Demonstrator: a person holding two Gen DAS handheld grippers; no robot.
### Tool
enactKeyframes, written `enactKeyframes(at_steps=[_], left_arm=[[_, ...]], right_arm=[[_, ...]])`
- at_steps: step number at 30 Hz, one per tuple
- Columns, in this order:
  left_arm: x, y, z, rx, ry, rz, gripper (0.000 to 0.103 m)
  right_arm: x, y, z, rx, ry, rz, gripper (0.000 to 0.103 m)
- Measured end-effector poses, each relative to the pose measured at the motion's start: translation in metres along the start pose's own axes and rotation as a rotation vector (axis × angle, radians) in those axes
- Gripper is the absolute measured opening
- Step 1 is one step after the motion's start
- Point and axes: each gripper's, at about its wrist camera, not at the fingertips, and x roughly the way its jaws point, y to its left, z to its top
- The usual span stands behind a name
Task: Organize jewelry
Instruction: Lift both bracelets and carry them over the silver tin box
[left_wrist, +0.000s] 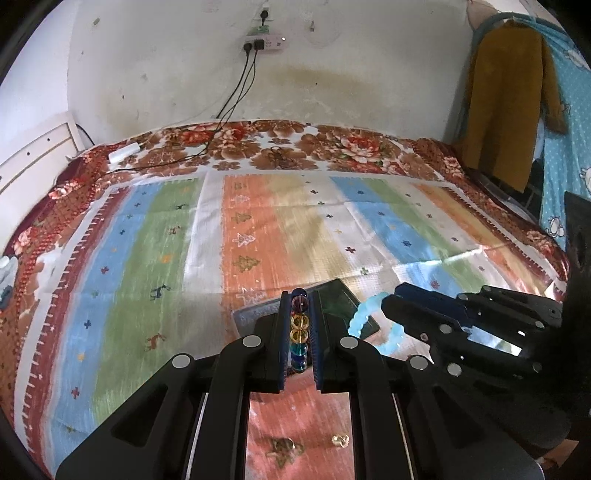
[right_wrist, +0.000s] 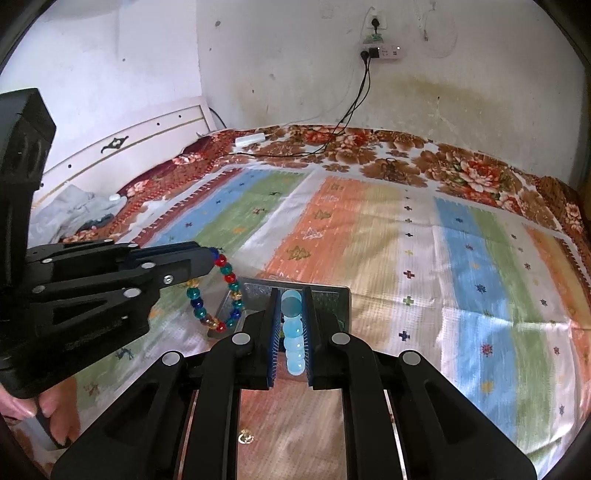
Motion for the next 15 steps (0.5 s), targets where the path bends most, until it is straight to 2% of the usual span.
enactKeyframes(at_steps=[6,15], left_arm=[[0.010,0.003,0.007,-0.001,-0.001,-0.004,0.009],[0.021,0.006,0.010,-0.016,0.016,-0.016,0.010]], right_arm=[[0.005,0.000,0.006,-0.005,-0.032,0.000,0.012],[0.022,-0.008,0.011,0.011,-0.020,-0.005,0.012]])
